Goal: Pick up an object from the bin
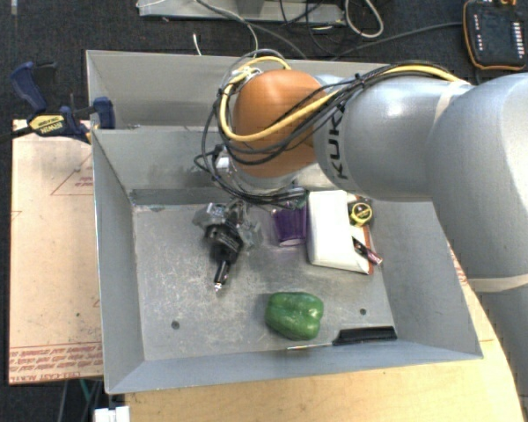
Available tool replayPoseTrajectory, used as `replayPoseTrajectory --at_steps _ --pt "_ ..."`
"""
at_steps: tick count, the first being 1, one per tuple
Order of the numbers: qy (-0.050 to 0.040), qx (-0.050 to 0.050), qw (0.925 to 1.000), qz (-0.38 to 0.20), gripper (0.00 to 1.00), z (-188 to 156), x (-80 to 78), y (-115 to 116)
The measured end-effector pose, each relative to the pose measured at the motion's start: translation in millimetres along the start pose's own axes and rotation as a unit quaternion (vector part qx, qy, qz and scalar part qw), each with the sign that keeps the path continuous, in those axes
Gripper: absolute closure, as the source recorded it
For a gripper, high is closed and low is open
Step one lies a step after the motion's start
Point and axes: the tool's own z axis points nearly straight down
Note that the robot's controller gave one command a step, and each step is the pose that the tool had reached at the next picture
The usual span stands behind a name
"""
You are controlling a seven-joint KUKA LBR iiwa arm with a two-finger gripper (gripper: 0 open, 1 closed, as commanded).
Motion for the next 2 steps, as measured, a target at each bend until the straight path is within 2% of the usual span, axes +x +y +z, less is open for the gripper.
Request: replayPoseTrajectory --at_steps 2 --pt "-0.0011 0.001 1.0 0.001 1.0 -19.8 -1.2 -0.6"
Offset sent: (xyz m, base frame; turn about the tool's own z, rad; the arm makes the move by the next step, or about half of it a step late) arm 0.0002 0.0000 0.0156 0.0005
